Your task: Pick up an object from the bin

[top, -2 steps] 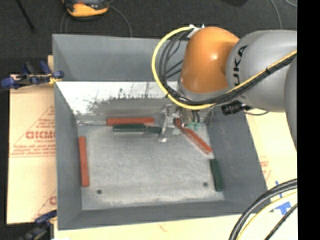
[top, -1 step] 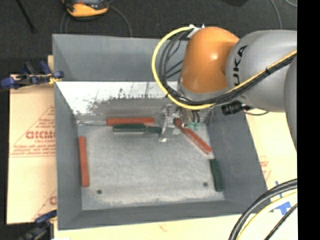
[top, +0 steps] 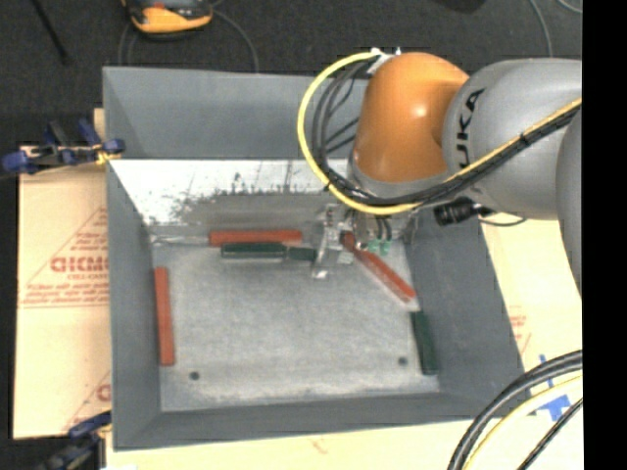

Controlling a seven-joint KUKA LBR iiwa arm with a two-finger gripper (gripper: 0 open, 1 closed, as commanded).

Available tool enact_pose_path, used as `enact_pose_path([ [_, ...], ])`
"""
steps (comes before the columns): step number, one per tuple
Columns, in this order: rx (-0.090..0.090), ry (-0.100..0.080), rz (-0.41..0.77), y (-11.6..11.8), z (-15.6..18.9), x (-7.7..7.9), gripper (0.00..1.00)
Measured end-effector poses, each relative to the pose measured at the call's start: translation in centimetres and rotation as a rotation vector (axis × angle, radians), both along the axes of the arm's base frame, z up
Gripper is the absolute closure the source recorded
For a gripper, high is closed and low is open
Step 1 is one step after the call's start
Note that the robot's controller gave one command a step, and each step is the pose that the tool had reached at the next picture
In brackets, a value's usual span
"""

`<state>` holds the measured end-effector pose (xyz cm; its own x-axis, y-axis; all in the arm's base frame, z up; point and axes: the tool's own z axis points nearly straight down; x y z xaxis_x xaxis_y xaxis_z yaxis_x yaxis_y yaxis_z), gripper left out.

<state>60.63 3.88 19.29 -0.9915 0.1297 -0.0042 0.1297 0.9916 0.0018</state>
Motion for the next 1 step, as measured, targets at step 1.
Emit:
enact_pose_path([
  [1,0.000,0.000,-0.001,0.00,0.00,0.00,1.00],
])
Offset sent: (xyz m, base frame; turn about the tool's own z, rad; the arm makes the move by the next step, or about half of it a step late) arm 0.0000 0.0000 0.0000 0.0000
